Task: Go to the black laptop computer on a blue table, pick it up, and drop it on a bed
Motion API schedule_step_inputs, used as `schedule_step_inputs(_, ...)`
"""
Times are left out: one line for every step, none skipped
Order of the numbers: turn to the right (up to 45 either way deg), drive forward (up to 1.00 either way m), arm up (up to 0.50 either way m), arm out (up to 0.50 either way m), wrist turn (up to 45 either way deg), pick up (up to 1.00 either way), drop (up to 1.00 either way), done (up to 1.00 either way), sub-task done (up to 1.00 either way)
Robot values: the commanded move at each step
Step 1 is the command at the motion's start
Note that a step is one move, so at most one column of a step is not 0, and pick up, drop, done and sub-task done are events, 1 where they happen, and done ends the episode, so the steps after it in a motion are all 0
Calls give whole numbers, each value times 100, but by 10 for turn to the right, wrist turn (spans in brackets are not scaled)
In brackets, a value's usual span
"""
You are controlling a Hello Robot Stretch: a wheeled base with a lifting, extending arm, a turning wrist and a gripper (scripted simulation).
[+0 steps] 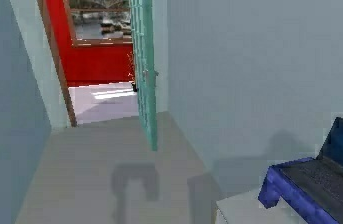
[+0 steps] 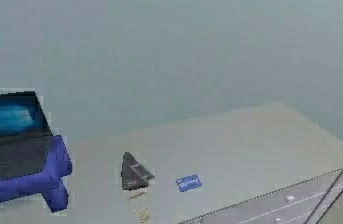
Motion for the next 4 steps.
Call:
schedule_step_inputs(-390, 0, 0, 0, 0, 0, 0, 0, 0)
schedule_step_inputs(0, 0, 50, 0, 0, 0, 0, 0, 0)
schedule_step_inputs(0, 0, 38, 0, 0, 0, 0, 0, 0)
schedule_step_inputs(0, 0, 0, 16, 0, 0, 0, 0, 0)
